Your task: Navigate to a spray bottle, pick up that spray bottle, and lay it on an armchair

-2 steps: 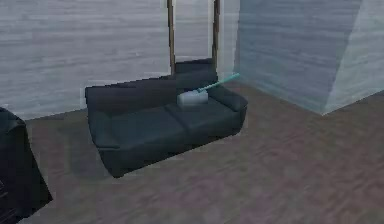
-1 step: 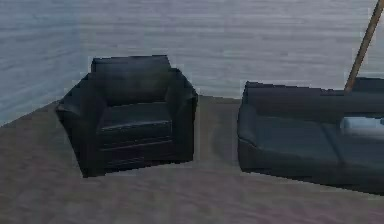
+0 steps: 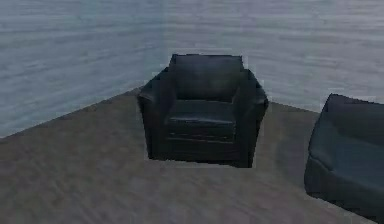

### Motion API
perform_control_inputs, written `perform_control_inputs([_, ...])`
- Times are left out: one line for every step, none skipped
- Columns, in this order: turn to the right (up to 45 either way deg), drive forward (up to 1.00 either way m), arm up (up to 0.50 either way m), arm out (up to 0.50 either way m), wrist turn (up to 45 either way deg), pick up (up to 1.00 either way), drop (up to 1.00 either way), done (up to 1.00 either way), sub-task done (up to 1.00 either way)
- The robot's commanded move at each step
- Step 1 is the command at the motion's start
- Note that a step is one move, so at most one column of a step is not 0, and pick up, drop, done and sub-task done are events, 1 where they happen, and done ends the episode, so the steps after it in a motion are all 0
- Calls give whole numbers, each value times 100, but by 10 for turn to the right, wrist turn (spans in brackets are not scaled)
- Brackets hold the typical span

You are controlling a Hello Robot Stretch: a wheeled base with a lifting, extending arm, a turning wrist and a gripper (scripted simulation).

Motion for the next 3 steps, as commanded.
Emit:
perform_control_inputs([0, 5, 0, 0, 0, 0, 0, 0, 0])
perform_control_inputs([450, 0, 0, 0, 0, 0, 0, 0, 0])
perform_control_inputs([330, 0, 0, 0, 0, 0, 0, 0, 0])
